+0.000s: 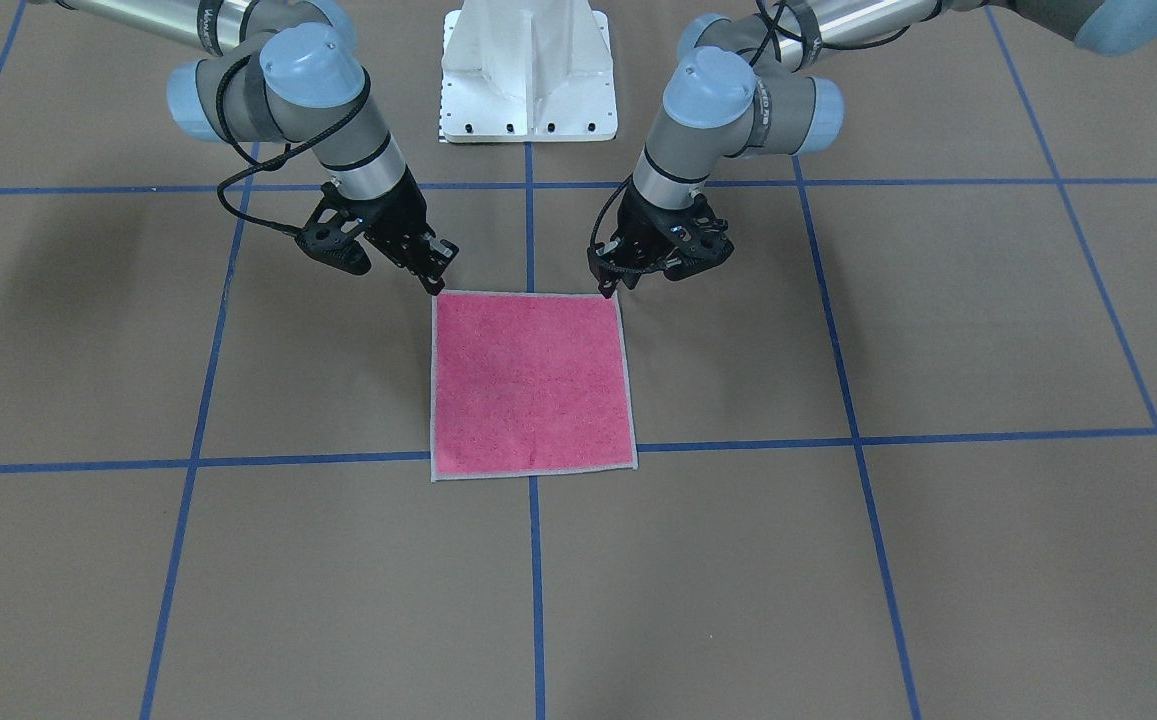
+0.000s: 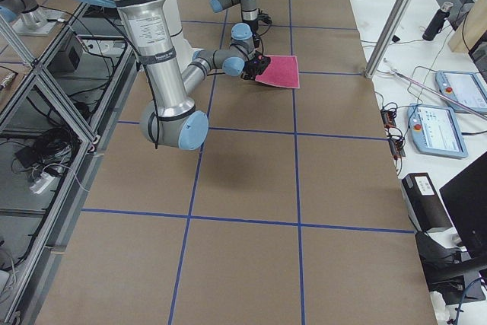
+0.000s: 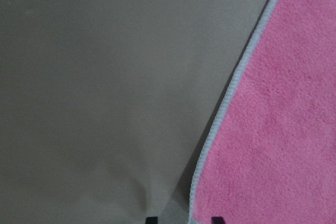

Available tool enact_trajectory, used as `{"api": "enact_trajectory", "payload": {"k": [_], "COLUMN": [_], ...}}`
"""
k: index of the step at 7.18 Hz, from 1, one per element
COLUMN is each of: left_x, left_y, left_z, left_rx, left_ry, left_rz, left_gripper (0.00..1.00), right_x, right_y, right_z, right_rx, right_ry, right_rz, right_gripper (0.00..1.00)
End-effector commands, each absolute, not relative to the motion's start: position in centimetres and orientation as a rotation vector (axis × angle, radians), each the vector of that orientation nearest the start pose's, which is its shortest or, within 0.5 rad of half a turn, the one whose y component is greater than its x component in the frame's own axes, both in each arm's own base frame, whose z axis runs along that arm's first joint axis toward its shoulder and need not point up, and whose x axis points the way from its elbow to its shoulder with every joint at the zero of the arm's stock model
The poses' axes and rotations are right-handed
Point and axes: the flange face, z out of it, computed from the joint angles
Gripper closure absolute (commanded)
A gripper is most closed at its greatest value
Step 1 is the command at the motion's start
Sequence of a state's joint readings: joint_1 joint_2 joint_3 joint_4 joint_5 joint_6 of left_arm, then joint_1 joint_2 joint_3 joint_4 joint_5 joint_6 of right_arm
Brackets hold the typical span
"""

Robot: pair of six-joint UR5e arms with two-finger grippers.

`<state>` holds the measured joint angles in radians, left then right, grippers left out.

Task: Fold towel twice with both arms
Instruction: 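Grasp the near towel corners with both grippers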

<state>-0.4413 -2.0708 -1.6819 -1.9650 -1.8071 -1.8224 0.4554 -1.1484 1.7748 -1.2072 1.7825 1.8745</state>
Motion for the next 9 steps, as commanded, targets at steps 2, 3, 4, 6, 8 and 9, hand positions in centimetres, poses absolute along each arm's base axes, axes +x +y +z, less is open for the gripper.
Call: {"api": "enact_trajectory", "payload": {"k": [2, 3, 4, 6, 8, 9], "left_x": [55.21, 55.21, 55.23, 55.42, 55.36, 55.36], "left_y": [-38.06, -38.06, -38.06, -38.15, -38.24, -38.24], "left_z": [27.78, 27.78, 27.68, 27.65, 27.65, 27.65], "left_rx": [-0.123, -0.123, -0.123, -0.123, -0.122, -0.122], "left_ry": [1.027, 1.027, 1.029, 1.027, 1.028, 1.028], "left_rz": [-0.510, -0.510, -0.510, -0.510, -0.511, -0.511], "left_gripper": [0.62, 0.65, 0.65, 0.67, 0.70, 0.75], "right_x": [-51.45, -51.45, -51.51, -51.51, -51.51, -51.51], "right_y": [-37.72, -37.72, -37.64, -37.64, -37.64, -37.64], "right_z": [29.06, 29.06, 29.06, 29.06, 29.06, 29.06], "right_rx": [-0.121, -0.121, -0.121, -0.121, -0.121, -0.121], "right_ry": [-1.013, -1.013, -1.013, -1.013, -1.013, -1.013], "right_rz": [0.589, 0.589, 0.588, 0.588, 0.586, 0.586], "right_gripper": [1.00, 1.00, 1.00, 1.00, 1.00, 1.00]}}
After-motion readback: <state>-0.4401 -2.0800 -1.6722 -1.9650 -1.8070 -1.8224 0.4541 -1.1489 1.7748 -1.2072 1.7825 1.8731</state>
